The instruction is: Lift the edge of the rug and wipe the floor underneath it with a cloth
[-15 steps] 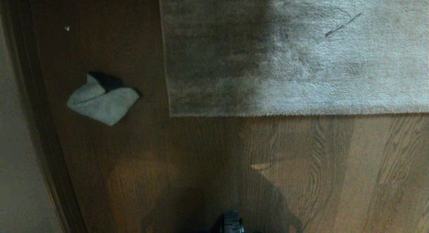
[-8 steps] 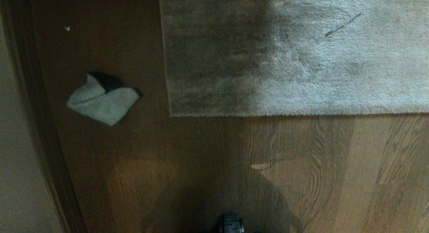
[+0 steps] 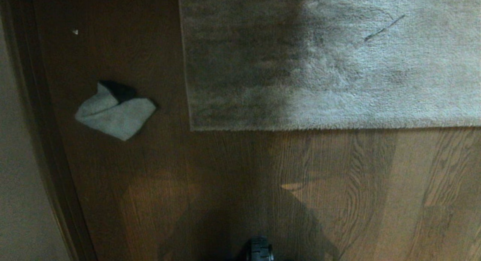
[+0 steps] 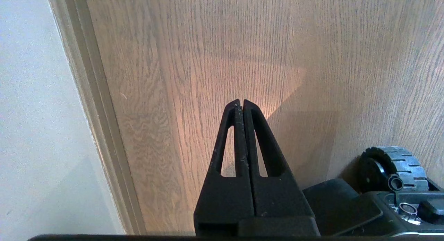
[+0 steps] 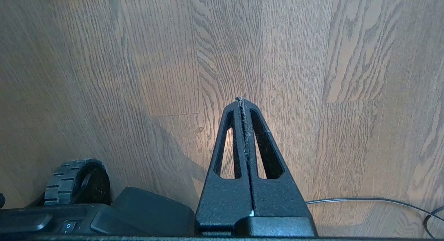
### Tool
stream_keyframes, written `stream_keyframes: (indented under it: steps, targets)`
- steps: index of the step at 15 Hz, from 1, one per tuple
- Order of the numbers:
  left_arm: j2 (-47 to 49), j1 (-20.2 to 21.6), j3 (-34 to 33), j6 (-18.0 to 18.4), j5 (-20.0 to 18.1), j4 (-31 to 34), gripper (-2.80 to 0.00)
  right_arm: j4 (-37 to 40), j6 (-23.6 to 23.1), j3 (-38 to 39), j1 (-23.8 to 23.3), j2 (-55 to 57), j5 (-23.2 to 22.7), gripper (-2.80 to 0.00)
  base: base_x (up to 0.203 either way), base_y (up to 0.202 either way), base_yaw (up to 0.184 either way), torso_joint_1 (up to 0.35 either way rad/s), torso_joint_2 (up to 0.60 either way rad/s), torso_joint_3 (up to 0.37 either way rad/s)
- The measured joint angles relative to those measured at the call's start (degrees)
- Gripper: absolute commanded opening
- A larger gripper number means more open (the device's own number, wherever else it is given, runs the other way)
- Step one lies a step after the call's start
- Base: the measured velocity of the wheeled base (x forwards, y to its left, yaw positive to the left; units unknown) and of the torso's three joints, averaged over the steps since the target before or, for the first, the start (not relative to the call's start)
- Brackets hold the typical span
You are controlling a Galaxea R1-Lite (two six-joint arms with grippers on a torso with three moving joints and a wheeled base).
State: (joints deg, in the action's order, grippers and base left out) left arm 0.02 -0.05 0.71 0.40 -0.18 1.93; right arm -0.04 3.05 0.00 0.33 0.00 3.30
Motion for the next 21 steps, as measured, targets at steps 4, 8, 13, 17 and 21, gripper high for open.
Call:
stream_keyframes:
  steps: [4,8,13,17,21]
  targets:
    - [0.0,0.02,0.0,-0.05,0.11,0.0,-2.8,0.04,0.01,0.0,0.0,0.0,0.0,-2.8,0.0,0.0,0.0,0.0,0.0,0.0]
    - [-0.02,-0.02,0.0,-0.13,0.09,0.0,-2.8,0.04,0.01,0.0,0.0,0.0,0.02,-2.8,0.0,0.0,0.0,0.0,0.0,0.0]
    - [-0.02,0.02,0.0,-0.16,0.11,0.0,-2.8,0.02,0.01,0.0,0.0,0.0,0.01,-2.8,0.0,0.0,0.0,0.0,0.0,0.0]
    - [-0.02,-0.02,0.0,-0.13,0.18,-0.02,-2.8,0.01,0.0,0.0,0.0,0.0,0.01,-2.8,0.0,0.0,0.0,0.0,0.0,0.0]
    - [-0.02,0.02,0.0,-0.16,0.18,-0.02,-2.8,0.04,0.01,0.0,0.0,0.0,0.02,-2.8,0.0,0.0,0.0,0.0,0.0,0.0]
